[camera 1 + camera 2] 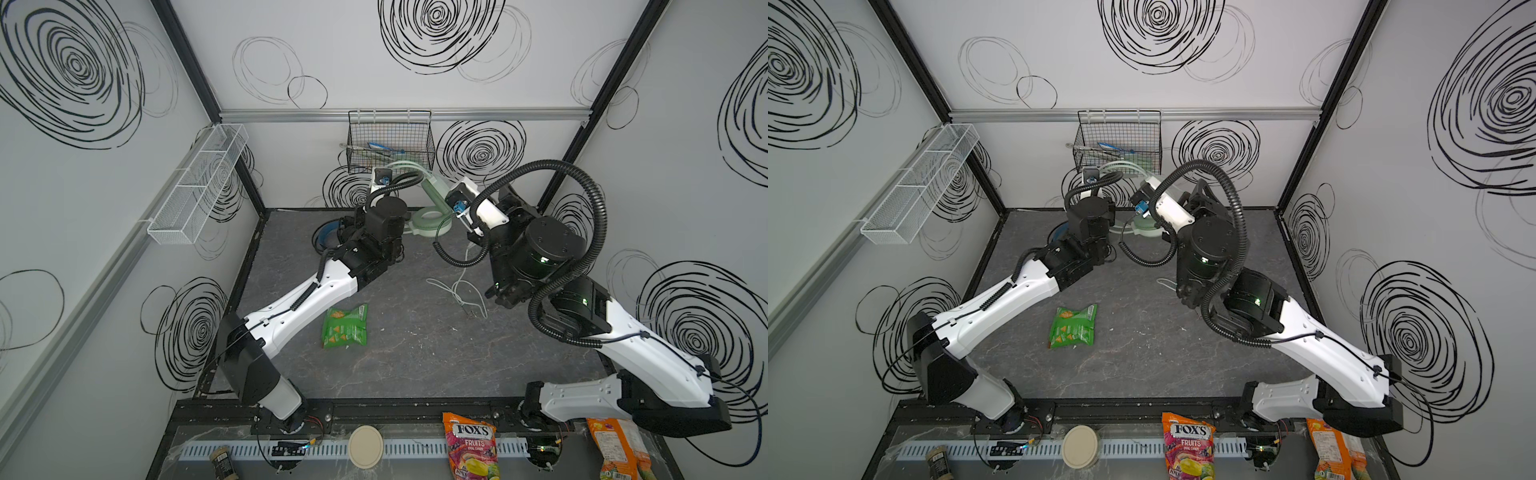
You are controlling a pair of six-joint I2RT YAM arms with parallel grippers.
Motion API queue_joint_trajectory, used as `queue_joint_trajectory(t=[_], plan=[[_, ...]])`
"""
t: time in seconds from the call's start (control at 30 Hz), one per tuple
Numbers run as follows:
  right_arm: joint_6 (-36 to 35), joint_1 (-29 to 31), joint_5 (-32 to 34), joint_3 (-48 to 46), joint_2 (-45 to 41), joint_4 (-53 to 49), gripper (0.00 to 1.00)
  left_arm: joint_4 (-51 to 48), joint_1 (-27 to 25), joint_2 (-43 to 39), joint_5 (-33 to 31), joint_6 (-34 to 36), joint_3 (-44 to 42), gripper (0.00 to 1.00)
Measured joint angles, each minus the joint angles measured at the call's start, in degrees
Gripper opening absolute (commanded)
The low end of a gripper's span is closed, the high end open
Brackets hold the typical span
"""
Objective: Wrap the headphones
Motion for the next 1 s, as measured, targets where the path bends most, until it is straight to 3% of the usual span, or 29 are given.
queue_joint_trajectory(t=[0.17,0.27,0.53,0.73,1.0], plan=[[3.0,10.4,-0.7,-0.1,0.6,1.2,0.04,-3.1,0.8,0.2,1.7,-3.9,3.0,0.00],[7.0,13.3,-0.8,0.0,2.6,1.1,0.04,-6.8,0.9,0.4,4.2,-8.7,7.6,0.00],[16.5,12.6,-0.2,-2.7,5.2,0.2,0.10,-15.0,2.3,-1.3,12.8,-20.9,11.2,0.00],[22.9,10.2,-2.1,-4.5,1.0,-0.2,0.16,-19.2,2.3,-5.1,15.6,-23.2,9.7,0.00],[28.4,10.2,-13.9,-7.3,-4.0,-2.3,0.16,-18.6,4.0,-8.3,19.0,-24.3,6.2,0.00]])
